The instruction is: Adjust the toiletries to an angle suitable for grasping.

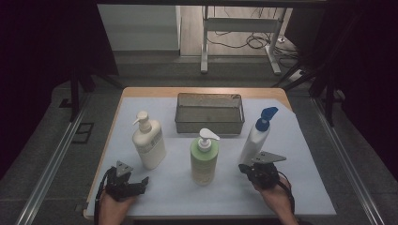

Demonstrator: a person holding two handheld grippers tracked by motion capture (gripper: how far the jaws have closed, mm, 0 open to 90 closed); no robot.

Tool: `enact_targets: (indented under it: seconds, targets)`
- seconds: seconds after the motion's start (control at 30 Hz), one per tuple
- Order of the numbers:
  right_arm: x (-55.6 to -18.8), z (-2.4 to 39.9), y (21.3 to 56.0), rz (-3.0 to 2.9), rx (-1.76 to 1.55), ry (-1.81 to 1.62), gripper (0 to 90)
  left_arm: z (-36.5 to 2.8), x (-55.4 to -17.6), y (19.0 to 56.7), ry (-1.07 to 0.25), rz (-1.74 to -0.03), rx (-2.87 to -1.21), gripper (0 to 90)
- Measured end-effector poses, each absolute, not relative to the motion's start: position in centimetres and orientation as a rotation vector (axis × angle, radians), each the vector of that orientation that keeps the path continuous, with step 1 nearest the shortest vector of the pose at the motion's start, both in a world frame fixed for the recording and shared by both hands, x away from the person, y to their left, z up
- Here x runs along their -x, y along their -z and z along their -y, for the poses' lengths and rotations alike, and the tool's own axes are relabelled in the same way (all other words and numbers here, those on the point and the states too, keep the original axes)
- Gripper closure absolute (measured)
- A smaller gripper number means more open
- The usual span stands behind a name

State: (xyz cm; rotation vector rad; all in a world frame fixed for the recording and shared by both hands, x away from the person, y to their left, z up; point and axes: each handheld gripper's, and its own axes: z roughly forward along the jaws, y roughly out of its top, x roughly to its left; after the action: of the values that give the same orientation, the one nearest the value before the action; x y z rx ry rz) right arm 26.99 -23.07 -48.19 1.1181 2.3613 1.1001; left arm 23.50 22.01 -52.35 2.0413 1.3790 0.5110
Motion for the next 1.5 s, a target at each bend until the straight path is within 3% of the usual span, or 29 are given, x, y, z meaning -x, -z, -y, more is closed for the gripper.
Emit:
enact_targets:
  seconds: [0.63,1.5]
  targets:
    - [-27.4,21.6,48.9,-2.296,-1.14,-0.978,90.0,-22.0,-23.5,52.3,-0.51,-1.38,-2.041,12.2]
    - [-27.2,25.6,48.7,-2.272,-1.185,-0.954,89.9,-22.0,-23.5,52.3,-0.51,-1.379,-2.041,12.2]
